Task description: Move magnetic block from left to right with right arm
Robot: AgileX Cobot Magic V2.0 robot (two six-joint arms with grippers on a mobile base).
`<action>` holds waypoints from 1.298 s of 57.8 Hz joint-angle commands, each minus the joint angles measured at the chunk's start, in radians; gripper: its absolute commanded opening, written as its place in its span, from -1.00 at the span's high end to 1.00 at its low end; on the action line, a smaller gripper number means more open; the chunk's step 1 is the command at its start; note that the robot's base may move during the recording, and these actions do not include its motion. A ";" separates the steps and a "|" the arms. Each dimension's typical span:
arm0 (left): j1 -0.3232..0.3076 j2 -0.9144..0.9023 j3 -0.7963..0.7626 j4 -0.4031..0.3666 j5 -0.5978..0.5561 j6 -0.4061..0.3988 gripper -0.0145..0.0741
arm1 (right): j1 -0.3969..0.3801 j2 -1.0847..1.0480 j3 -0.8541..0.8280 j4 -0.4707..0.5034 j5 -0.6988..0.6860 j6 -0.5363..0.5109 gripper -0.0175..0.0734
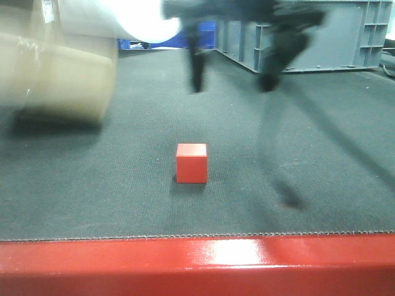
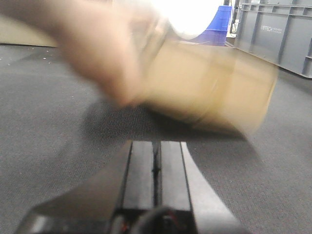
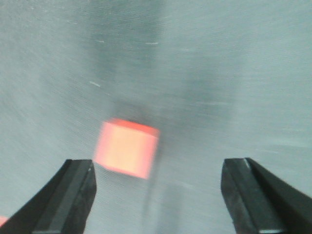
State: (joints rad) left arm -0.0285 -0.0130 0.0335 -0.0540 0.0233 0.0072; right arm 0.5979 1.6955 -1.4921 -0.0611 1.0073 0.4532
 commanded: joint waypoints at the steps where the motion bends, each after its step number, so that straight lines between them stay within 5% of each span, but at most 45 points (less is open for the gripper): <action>1: 0.002 -0.009 0.007 -0.003 -0.080 -0.007 0.96 | -0.055 -0.138 0.075 -0.023 -0.105 -0.065 -0.59; 20: 0.002 -0.009 0.007 -0.003 -0.080 -0.007 0.96 | -0.300 -0.424 0.491 0.061 -0.438 -0.222 0.49; 38: 0.002 -0.009 0.007 -0.003 -0.080 -0.007 0.96 | -0.499 -0.648 0.819 0.221 -0.763 -0.579 0.49; 49: 0.002 -0.009 0.007 -0.003 -0.080 -0.007 0.96 | -0.520 -0.806 0.983 0.220 -0.920 -0.584 0.49; 75: 0.002 -0.009 0.007 -0.003 -0.080 -0.007 0.96 | -0.515 -1.390 1.247 0.220 -0.946 -0.576 0.49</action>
State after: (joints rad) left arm -0.0285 -0.0130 0.0335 -0.0540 0.0233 0.0072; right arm 0.0839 0.3784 -0.2350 0.1538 0.1491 -0.1143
